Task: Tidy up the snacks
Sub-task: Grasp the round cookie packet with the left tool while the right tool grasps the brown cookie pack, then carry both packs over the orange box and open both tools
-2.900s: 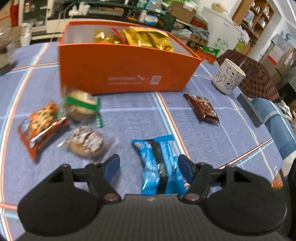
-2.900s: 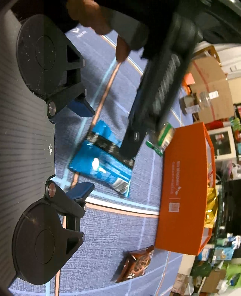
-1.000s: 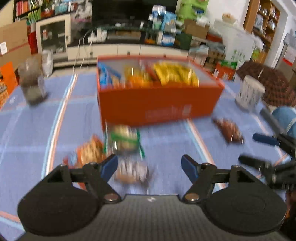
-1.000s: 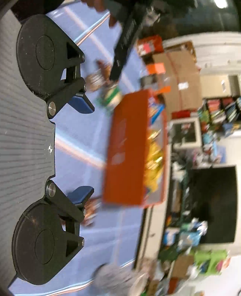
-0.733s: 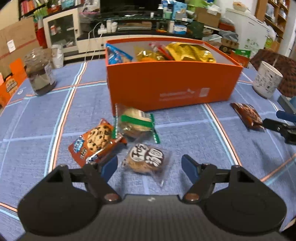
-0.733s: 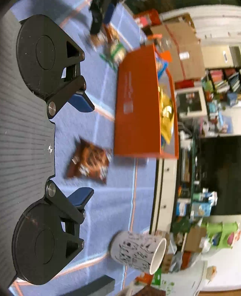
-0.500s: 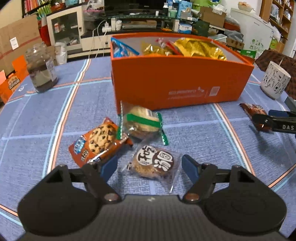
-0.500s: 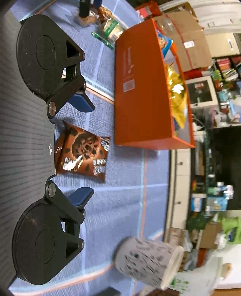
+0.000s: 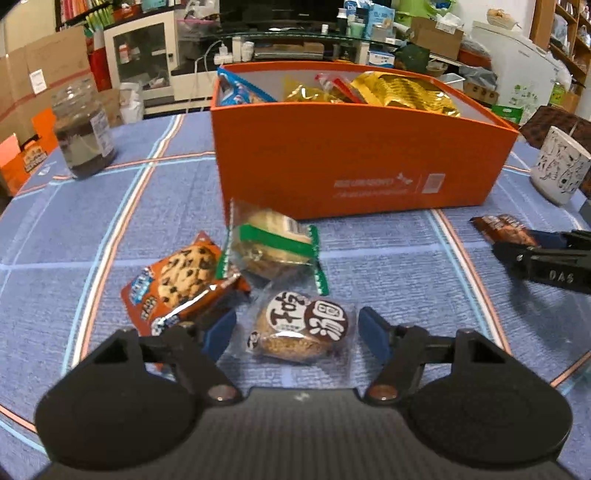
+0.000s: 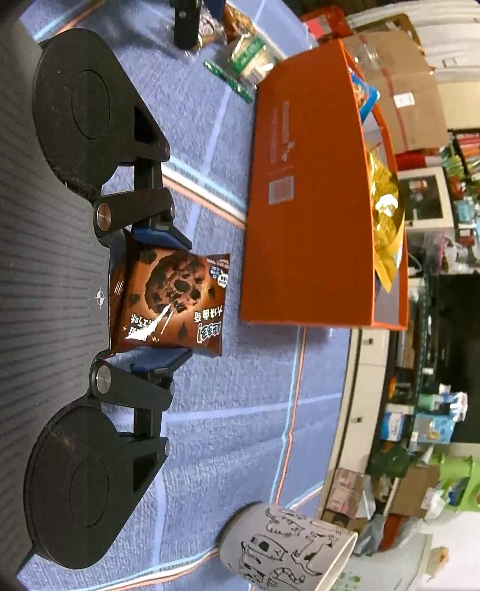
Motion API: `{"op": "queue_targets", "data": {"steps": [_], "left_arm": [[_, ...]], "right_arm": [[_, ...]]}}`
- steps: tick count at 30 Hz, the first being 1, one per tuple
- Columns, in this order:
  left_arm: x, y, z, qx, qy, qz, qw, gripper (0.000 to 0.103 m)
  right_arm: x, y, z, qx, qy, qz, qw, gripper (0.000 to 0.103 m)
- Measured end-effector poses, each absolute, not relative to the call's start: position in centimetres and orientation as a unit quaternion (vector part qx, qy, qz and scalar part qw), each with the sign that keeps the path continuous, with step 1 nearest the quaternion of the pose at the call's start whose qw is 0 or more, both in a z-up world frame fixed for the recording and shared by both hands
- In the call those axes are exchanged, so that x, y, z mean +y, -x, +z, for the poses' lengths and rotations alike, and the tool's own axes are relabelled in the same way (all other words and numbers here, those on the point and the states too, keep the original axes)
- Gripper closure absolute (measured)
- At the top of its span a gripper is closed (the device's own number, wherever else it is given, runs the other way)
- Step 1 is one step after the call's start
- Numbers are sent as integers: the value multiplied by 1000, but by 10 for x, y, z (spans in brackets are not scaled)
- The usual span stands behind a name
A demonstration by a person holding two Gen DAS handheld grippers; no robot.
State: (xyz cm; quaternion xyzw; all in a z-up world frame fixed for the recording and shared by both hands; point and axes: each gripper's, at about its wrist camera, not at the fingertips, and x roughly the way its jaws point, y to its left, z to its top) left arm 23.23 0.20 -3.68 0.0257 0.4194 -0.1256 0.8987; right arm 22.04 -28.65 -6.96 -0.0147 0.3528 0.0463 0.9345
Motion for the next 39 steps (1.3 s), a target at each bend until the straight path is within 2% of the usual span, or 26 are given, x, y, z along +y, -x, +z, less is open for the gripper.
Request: {"op": "queue_targets", "data": {"steps": [12, 14, 15, 16, 17, 20, 22, 23, 24, 25, 26, 27, 32, 39], "left_arm": [[7, -208, -39, 423, -19, -146, 894, 33], [6, -200, -38, 418, -35, -148, 896, 27], [4, -199, -38, 410, -46, -145, 899, 21], [3, -199, -37, 405, -54, -141, 902, 19], [2, -200, -36, 402, -59, -137, 903, 16], [3, -201, -37, 406, -53, -143, 901, 16], [3, -200, -44, 413, -55, -143, 898, 17], [3, -201, -49, 417, -59, -141, 896, 19], [4, -199, -52, 408, -53, -141, 901, 24], [6, -196, -53, 400, -46, -140, 905, 30], [8, -195, -52, 396, -41, -137, 907, 40], [10, -195, -50, 399, -38, -131, 907, 44], [27, -177, -33, 420, 20, -166, 892, 45], [33, -188, 27, 379, 26, -190, 905, 45]], "right_arm": [[-256, -187, -67, 360, 42, 101, 927, 60], [-253, -180, -66, 360, 43, 112, 925, 56], [-253, -178, -67, 360, 42, 113, 925, 53], [-254, -179, -67, 361, 38, 115, 925, 46], [-256, -180, -66, 364, 30, 114, 924, 43], [-261, -183, -64, 369, 6, 112, 923, 39], [-259, -184, -65, 370, 14, 110, 922, 31], [-257, -184, -67, 367, 21, 109, 924, 31], [-253, -184, -69, 364, 36, 107, 925, 31], [-250, -183, -69, 359, 48, 110, 926, 45], [-249, -181, -67, 356, 44, 118, 926, 58], [-247, -180, -65, 361, 45, 120, 924, 61], [-245, -149, -49, 360, 33, 146, 921, 61], [-269, -132, -27, 344, -128, 171, 914, 61]]}}
